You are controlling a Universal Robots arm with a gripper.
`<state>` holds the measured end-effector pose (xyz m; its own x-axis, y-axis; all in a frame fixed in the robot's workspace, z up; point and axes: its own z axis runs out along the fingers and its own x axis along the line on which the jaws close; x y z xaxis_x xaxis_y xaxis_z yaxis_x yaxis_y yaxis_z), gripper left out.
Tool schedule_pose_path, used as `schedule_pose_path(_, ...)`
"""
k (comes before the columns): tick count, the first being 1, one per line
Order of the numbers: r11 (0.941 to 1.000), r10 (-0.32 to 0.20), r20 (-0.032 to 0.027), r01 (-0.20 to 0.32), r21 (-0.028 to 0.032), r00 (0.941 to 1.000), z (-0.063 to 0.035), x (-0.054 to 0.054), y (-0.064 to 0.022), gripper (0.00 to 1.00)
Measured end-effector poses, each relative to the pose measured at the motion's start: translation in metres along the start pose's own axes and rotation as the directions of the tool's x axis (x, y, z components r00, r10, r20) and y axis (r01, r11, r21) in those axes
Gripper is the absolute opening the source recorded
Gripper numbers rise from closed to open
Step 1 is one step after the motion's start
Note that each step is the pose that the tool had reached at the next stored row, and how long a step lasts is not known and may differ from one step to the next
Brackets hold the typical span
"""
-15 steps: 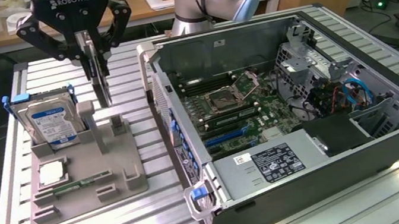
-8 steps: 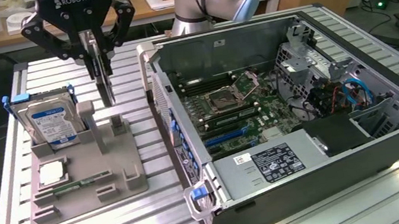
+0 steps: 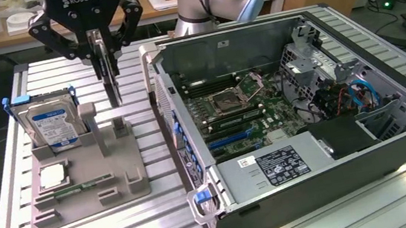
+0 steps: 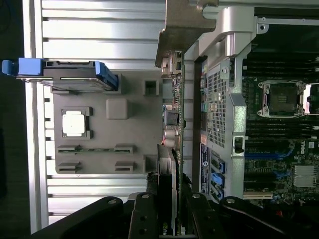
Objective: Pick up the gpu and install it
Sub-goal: 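Pick up the gpu and move the gpu toward the slot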
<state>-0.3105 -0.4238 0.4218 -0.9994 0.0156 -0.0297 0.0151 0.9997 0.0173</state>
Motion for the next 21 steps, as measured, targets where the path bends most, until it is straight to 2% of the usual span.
schedule_pose_path(21,1.0000,0.000,-0.0001,0.000,0.0000,1.0000,0.0006,-0.021,0.0003,0.27)
